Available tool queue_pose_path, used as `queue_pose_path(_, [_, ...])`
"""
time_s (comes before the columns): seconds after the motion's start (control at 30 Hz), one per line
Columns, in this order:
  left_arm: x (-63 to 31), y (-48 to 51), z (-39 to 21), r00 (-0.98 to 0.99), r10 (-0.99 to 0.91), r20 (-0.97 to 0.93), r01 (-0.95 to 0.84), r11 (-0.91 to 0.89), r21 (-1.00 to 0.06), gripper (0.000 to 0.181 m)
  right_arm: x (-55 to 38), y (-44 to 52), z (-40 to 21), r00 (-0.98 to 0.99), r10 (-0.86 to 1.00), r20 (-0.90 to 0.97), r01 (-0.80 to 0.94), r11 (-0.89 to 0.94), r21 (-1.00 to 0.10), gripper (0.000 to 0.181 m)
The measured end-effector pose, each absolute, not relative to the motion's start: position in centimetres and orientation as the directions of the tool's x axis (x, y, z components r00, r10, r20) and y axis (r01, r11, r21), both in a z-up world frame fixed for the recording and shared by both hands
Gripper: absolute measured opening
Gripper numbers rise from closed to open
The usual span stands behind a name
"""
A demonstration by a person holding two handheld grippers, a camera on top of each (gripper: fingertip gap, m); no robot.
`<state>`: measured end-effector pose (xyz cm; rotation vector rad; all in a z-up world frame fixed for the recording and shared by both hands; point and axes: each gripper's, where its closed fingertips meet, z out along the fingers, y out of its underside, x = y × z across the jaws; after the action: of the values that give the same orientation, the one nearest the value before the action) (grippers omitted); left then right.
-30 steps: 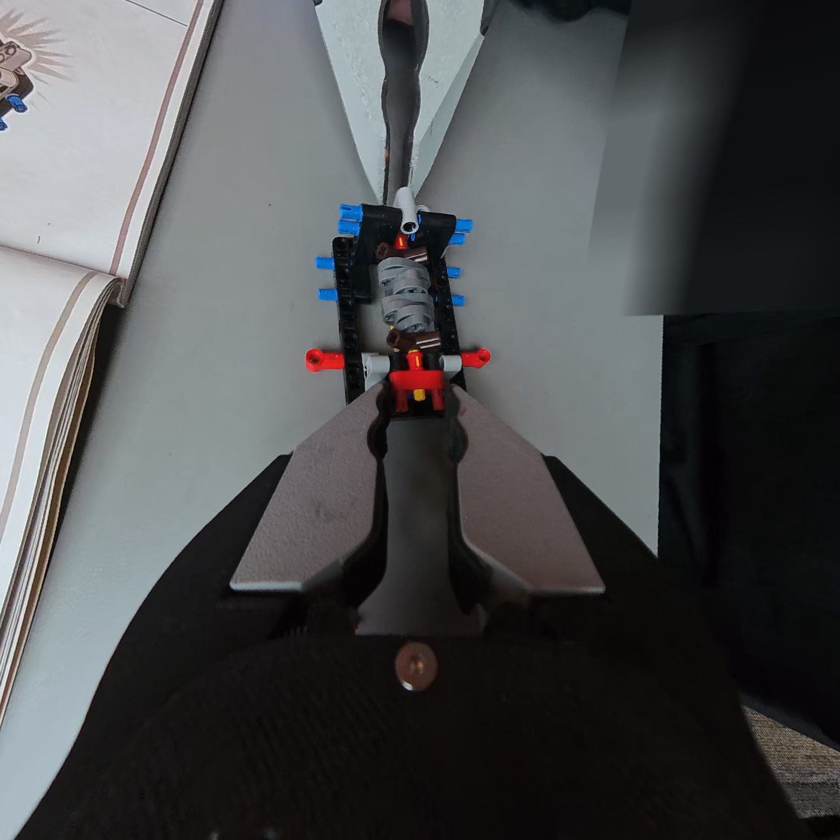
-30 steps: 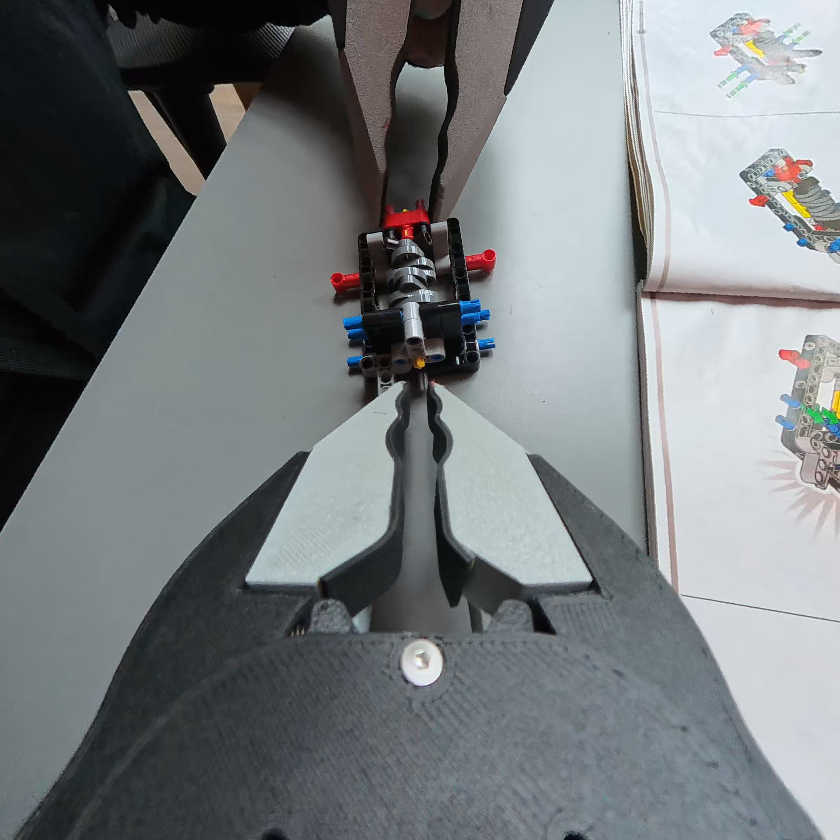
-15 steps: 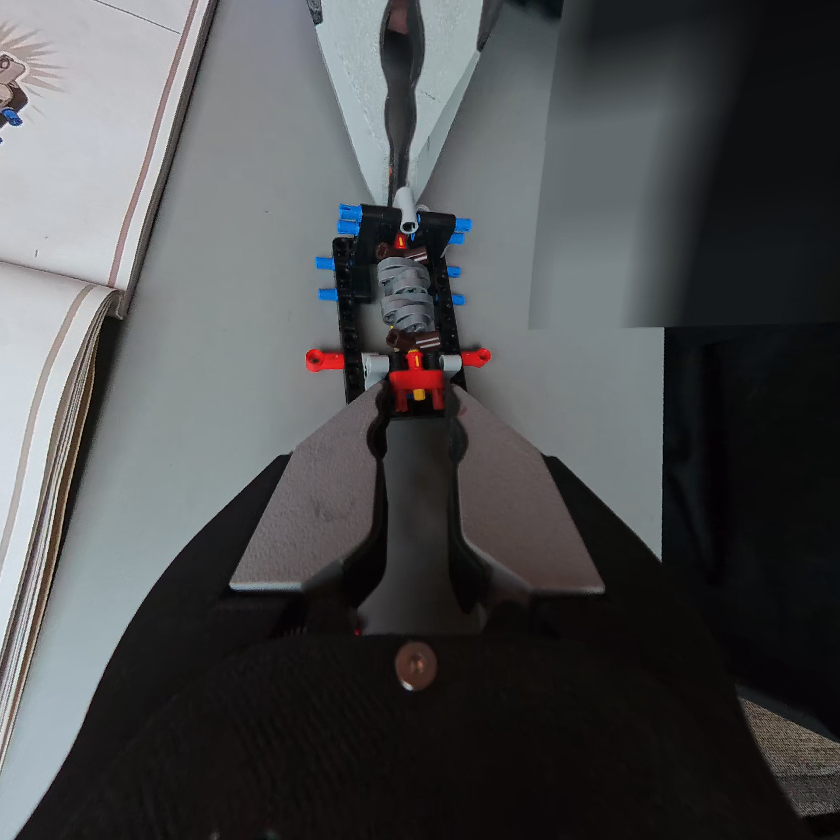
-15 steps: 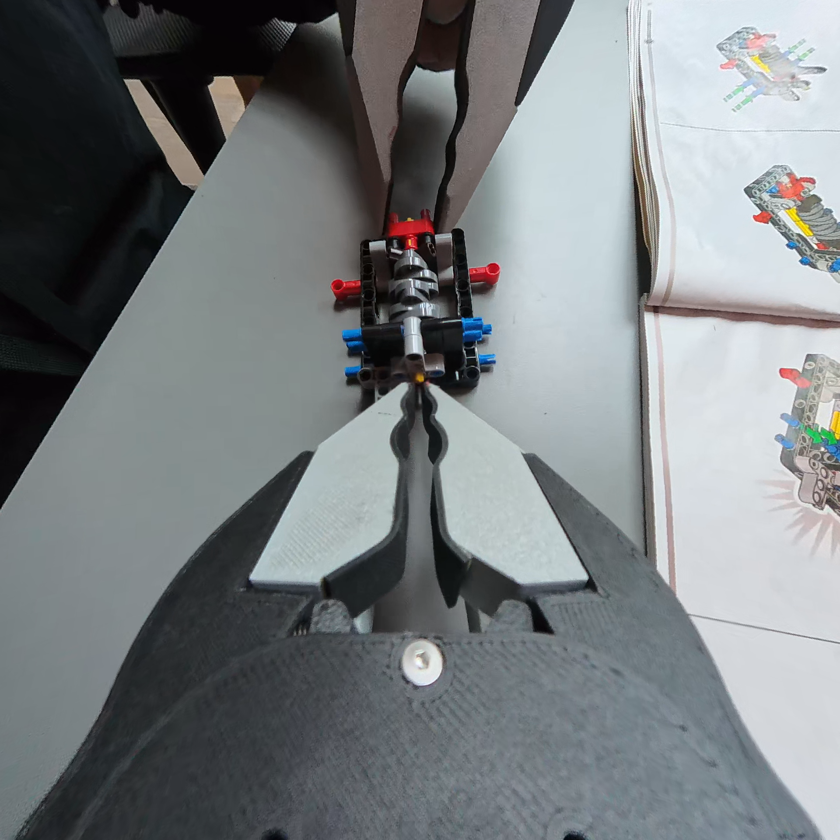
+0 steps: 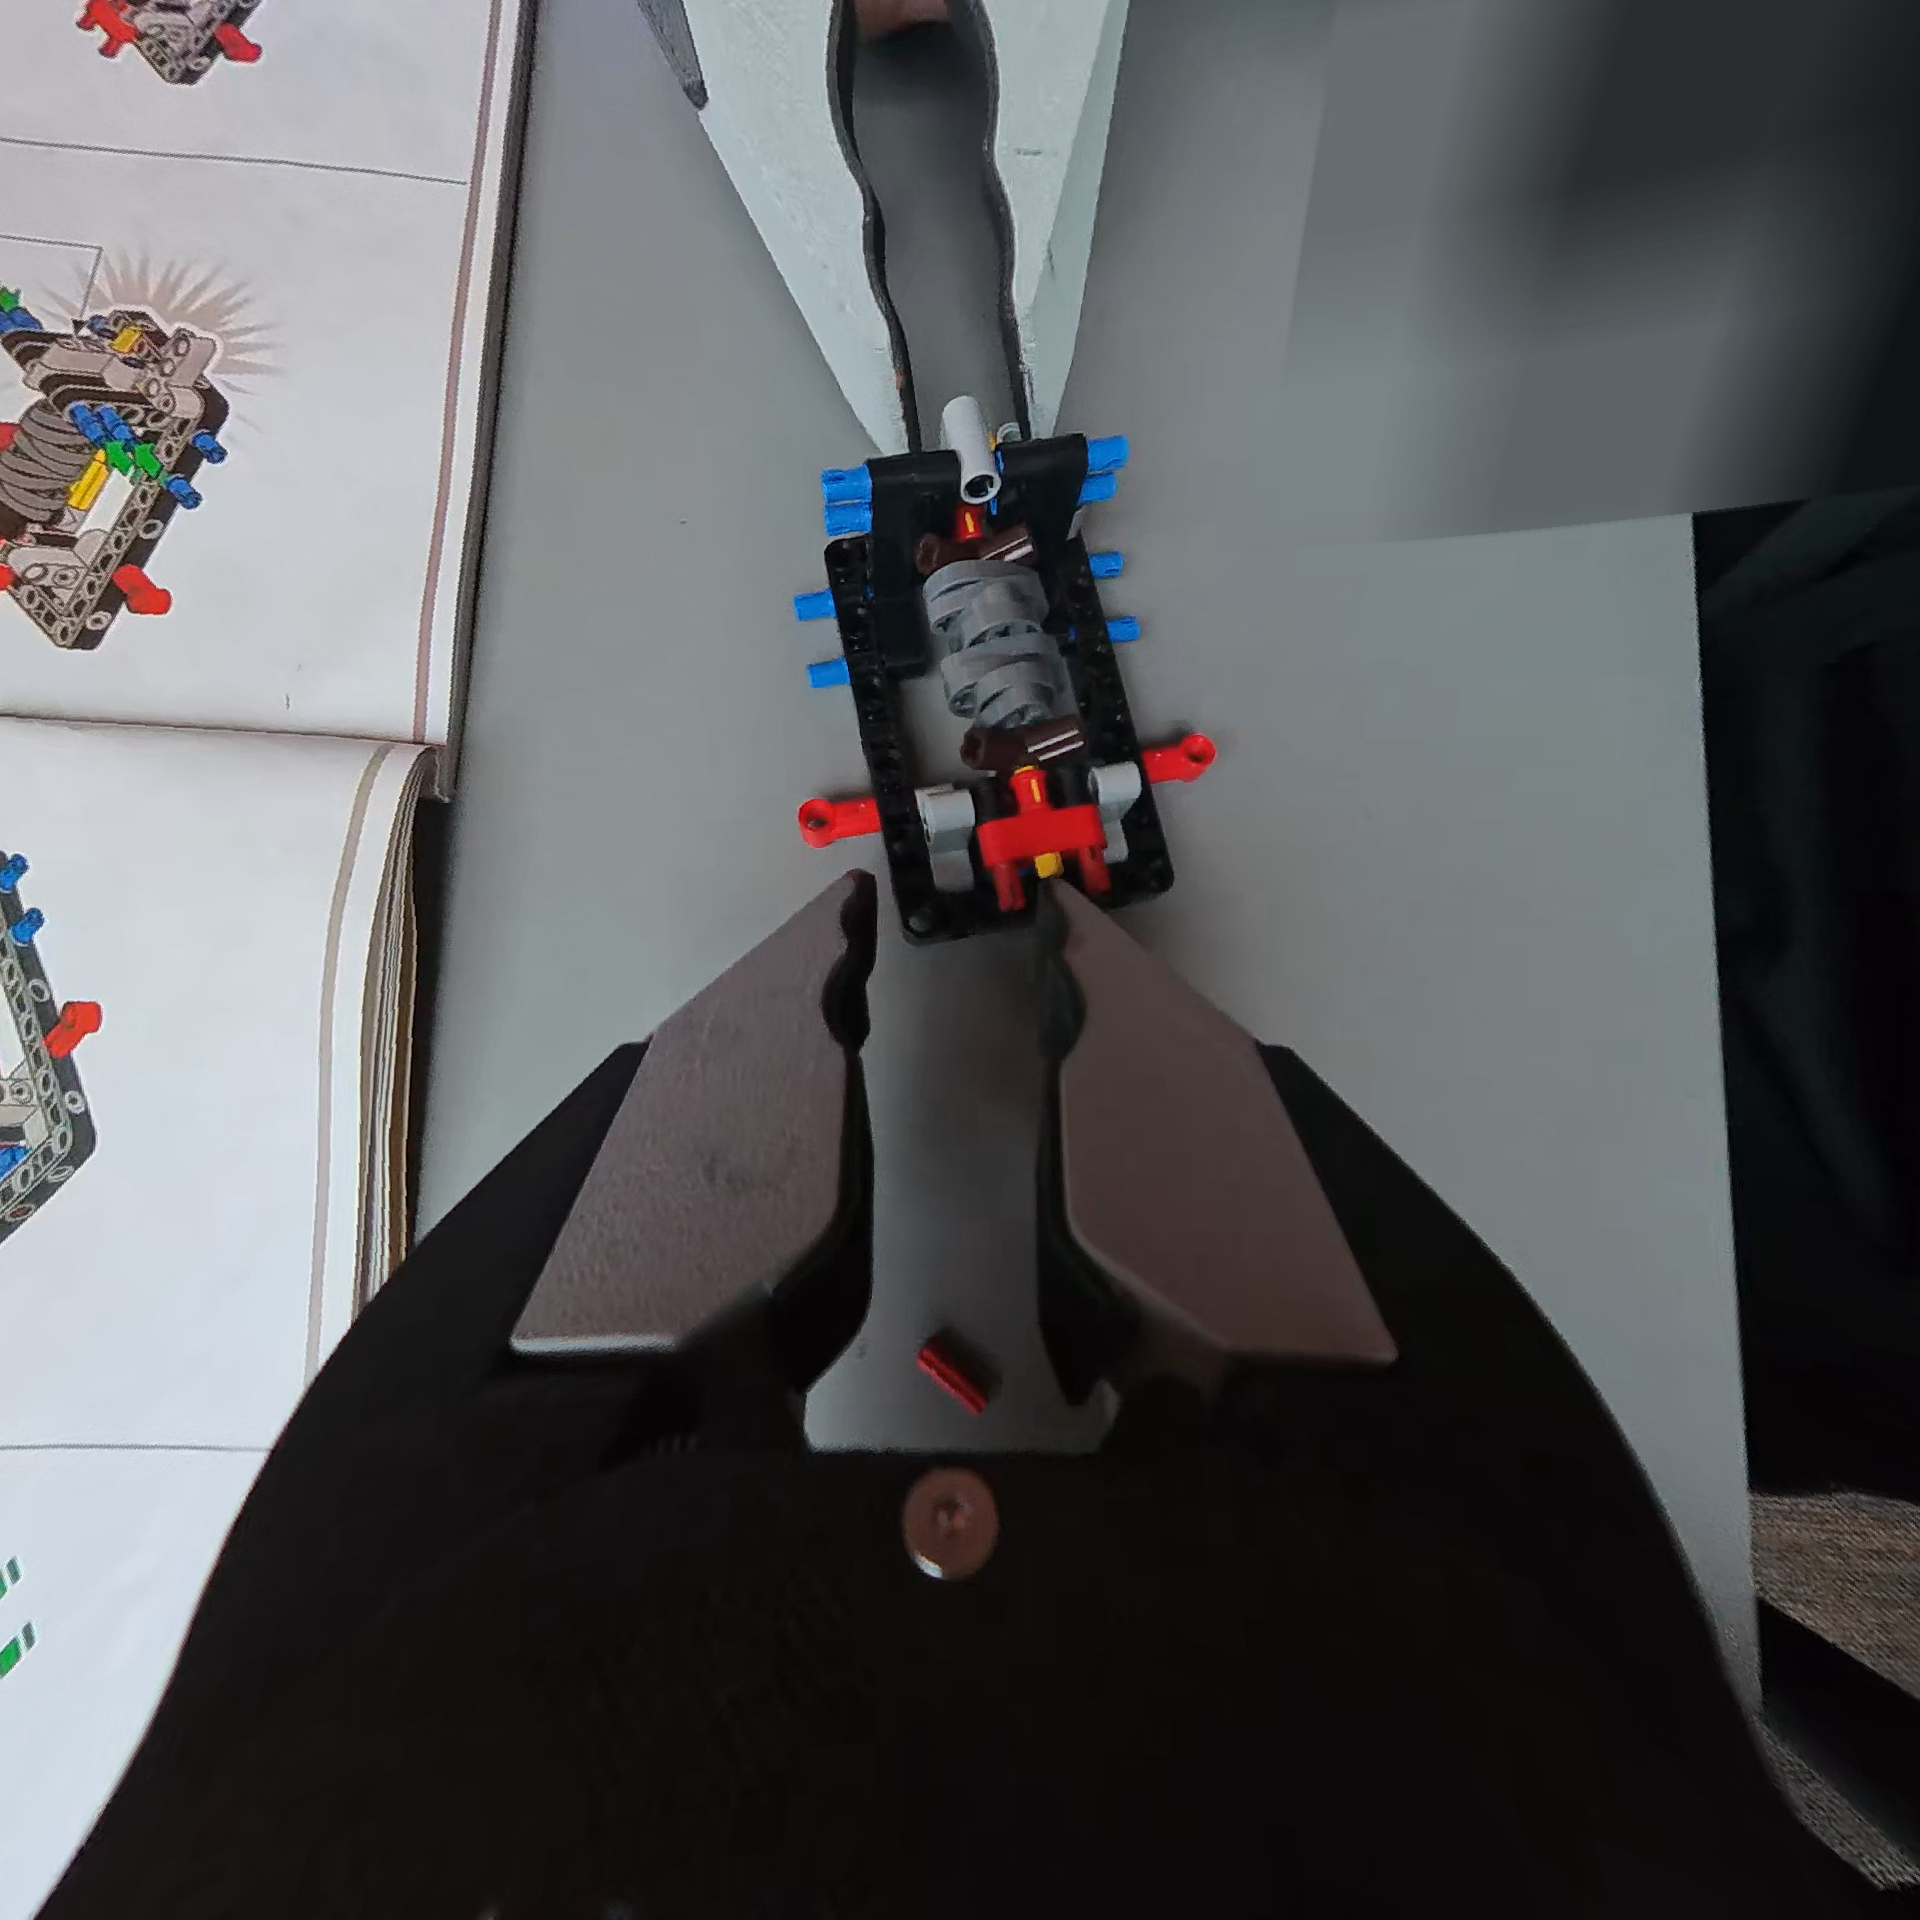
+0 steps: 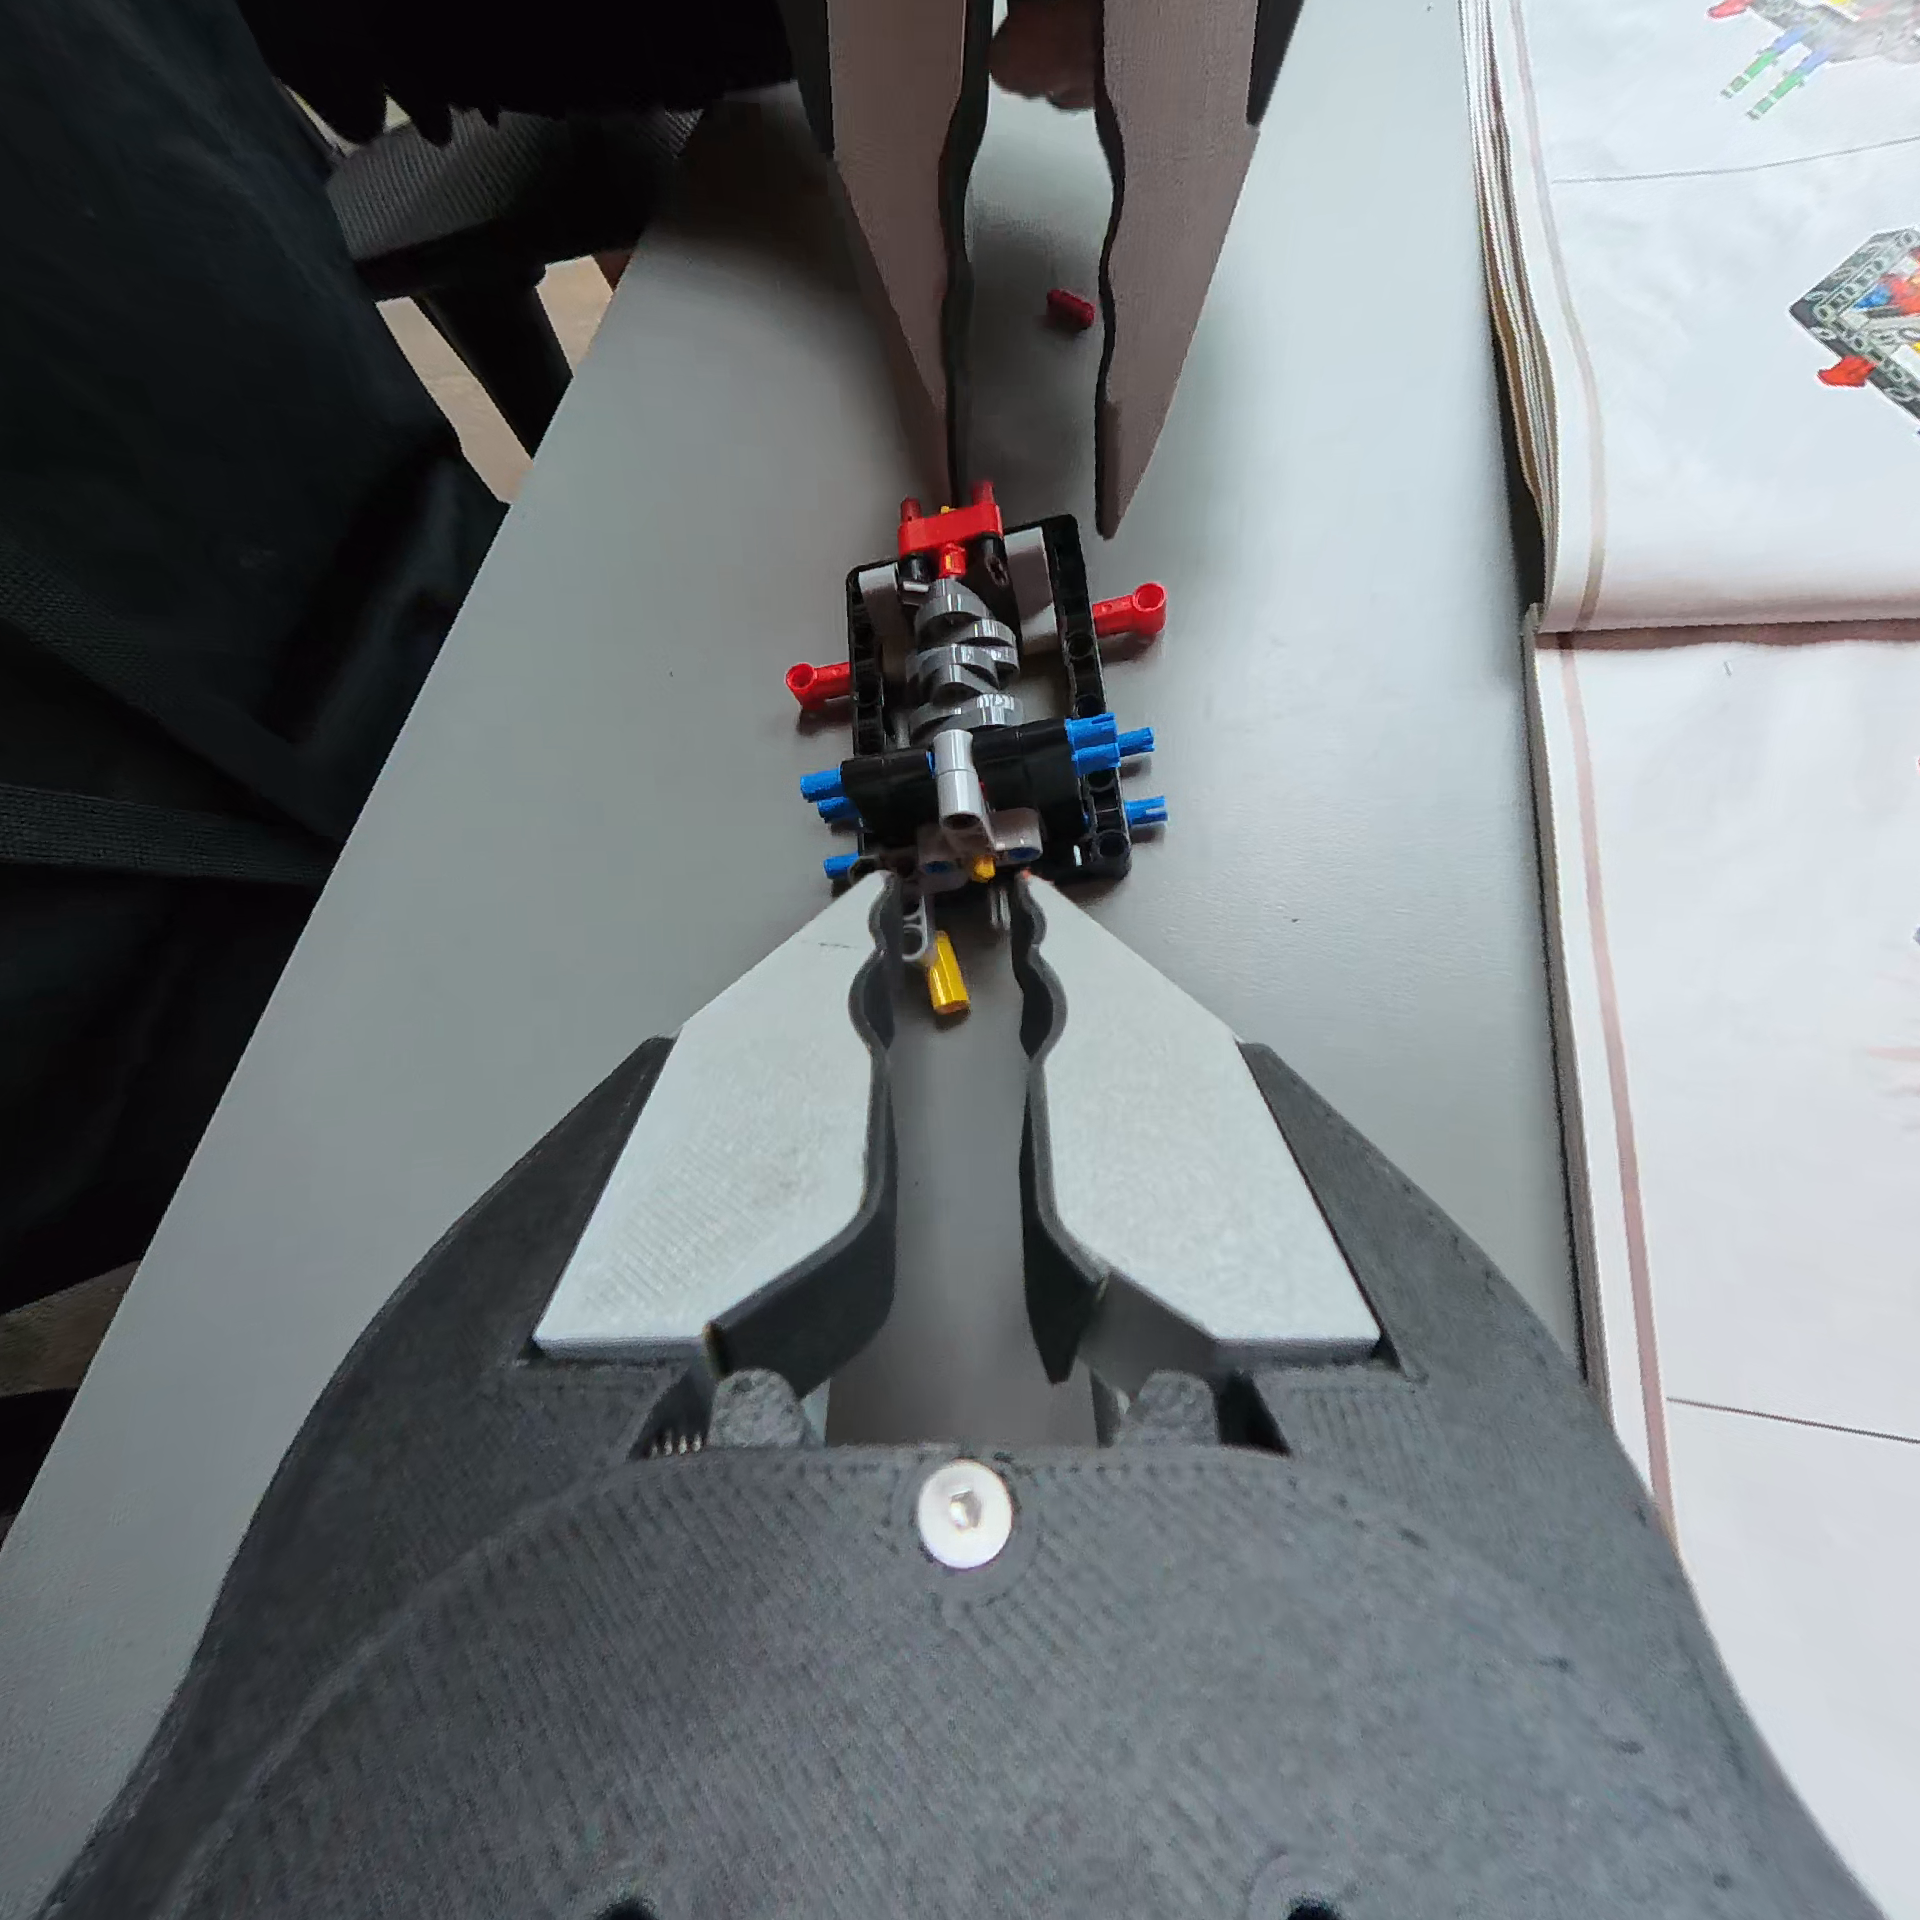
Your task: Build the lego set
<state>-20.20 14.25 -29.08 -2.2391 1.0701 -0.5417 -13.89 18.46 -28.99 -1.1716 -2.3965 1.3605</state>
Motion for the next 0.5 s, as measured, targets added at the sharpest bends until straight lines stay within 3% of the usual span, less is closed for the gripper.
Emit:
queue_pose_path(0.3, [-19.67, 14.15, -29.59, 0.594, -0.787, 0.169, -0.515, -0.533, -0.672, 0.029, -14.22, 18.36, -29.12, -0.686, 0.695, -0.217, 0.551, 0.300, -0.779, 0.012])
queue_pose_path(0.5, [-19.22, 14.13, -29.76, 0.652, -0.717, 0.246, -0.486, -0.645, -0.589, 0.027, -14.62, 19.05, -29.19, -0.660, 0.731, -0.176, 0.546, 0.304, -0.781, 0.013])
